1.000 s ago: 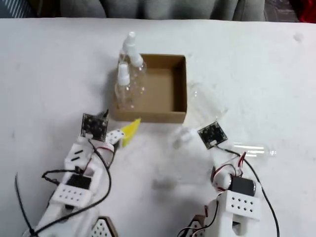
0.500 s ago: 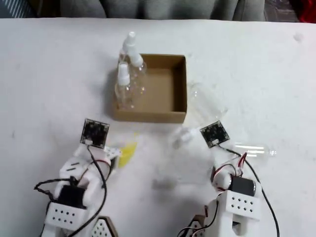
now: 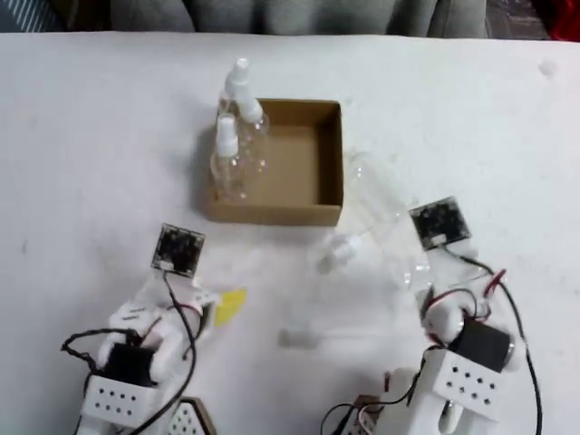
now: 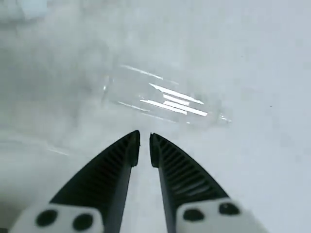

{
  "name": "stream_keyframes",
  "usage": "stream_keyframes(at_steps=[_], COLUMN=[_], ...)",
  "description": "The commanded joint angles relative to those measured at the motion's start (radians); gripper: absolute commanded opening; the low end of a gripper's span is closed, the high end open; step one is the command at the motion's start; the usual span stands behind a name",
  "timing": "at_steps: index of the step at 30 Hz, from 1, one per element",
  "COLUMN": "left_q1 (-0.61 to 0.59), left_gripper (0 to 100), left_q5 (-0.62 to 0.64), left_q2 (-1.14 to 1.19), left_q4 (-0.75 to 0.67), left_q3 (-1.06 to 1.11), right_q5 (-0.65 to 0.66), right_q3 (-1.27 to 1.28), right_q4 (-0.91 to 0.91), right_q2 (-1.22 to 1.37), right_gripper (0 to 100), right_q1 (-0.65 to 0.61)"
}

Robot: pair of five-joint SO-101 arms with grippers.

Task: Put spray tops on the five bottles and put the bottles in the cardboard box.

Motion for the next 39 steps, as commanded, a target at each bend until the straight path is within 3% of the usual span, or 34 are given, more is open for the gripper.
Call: stream_keyframes(at_steps=[1,8,10,15,22,28,39], left_q1=[-0.012,-0.010,-0.010,-0.010,-0.054,-0.061,-0.058], left_gripper=[31,7,1,2,2,2,2], left_q5=[-0.011,-0.015,-0.075,-0.201,-0.206,-0.209,-0.209], left_q2=[-0.024,-0.024,-0.024,-0.024,-0.024,-0.024,-0.024], left_q4=[0.015,0.009,0.009,0.041,0.048,0.044,0.044], left_q3=[-0.005,-0.005,-0.005,-0.005,-0.005,-0.005,-0.005], right_q5=[0.012,0.011,0.018,0.018,0.012,0.018,0.009], right_q3=[-0.150,-0.456,-0.548,-0.752,-1.043,-1.286,-1.619], right_q4=[0.016,0.016,0.019,0.094,0.021,0.038,0.074], right_q2=[0.062,0.478,0.595,0.845,1.185,1.471,1.831], right_gripper=[1.5,1.5,2.6,15.6,18.9,34.0,34.5], right_q1=[0.025,0.012,-0.035,-0.179,-0.297,-0.364,-0.418])
